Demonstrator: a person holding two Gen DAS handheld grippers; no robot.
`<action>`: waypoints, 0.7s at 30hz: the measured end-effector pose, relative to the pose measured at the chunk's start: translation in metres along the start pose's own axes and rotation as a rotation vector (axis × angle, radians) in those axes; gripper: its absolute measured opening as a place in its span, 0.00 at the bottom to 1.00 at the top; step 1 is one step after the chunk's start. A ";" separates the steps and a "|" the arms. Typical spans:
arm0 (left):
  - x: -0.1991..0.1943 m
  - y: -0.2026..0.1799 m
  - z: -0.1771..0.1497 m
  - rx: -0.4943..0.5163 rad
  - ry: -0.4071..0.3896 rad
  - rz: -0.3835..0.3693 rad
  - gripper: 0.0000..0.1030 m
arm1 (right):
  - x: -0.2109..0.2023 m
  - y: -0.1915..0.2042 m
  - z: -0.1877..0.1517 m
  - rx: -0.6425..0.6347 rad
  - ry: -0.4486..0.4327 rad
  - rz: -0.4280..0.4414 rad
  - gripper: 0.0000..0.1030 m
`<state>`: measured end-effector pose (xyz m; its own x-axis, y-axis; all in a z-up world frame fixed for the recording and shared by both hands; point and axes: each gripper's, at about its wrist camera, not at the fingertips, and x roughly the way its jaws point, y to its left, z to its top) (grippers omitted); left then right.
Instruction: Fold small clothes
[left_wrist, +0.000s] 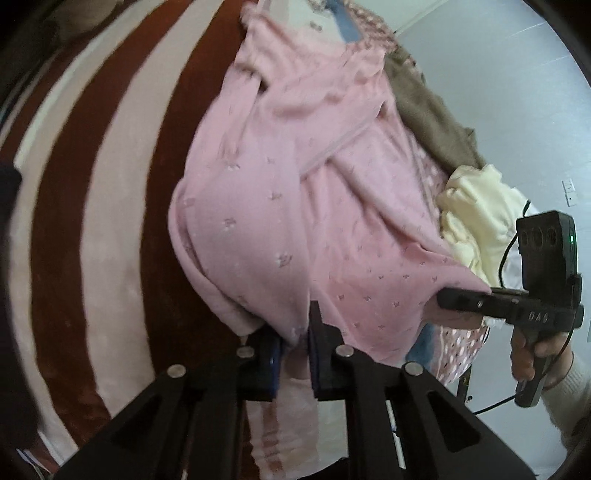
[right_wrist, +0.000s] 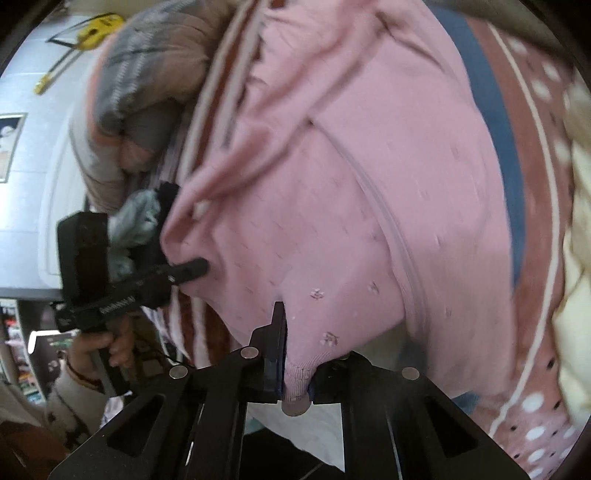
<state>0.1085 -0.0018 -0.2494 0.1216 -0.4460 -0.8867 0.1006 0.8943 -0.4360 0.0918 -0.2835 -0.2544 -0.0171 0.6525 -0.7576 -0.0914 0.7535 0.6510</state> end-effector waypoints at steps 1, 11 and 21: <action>-0.007 -0.001 0.006 0.003 -0.017 -0.004 0.09 | -0.006 0.004 0.006 -0.010 -0.011 0.011 0.03; -0.059 -0.006 0.098 0.078 -0.178 0.004 0.09 | -0.051 0.025 0.098 -0.060 -0.148 0.045 0.02; -0.054 -0.005 0.232 0.136 -0.247 0.056 0.09 | -0.065 -0.005 0.222 -0.029 -0.247 -0.044 0.02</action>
<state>0.3306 0.0091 -0.1632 0.3661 -0.4058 -0.8375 0.2161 0.9124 -0.3476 0.3146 -0.3119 -0.1977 0.2308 0.6213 -0.7488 -0.1157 0.7816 0.6129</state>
